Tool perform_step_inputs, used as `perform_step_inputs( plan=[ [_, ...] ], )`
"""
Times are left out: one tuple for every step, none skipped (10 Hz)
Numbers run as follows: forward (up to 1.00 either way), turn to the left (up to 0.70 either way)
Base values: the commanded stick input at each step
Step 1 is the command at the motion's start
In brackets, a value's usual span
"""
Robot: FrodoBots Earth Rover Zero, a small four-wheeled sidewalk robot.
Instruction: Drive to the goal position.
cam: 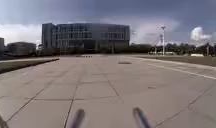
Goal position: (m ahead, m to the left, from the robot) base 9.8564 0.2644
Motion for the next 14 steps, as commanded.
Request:
perform_step_inputs(
  plan=[
    [0.99, 0.02],
    [0.98, 0.05],
    [0.99, 0.01],
    [0.98, 0.01],
    [0.99, 0.01],
    [0.99, 0.01],
    [0.98, 0.00],
    [0.98, 0.00],
    [0.99, 0.00],
    [0.99, 0.00],
    [0.99, 0.00],
    [0.99, 0.00],
    [0.99, 0.00],
    [0.99, 0.00]
  ],
)
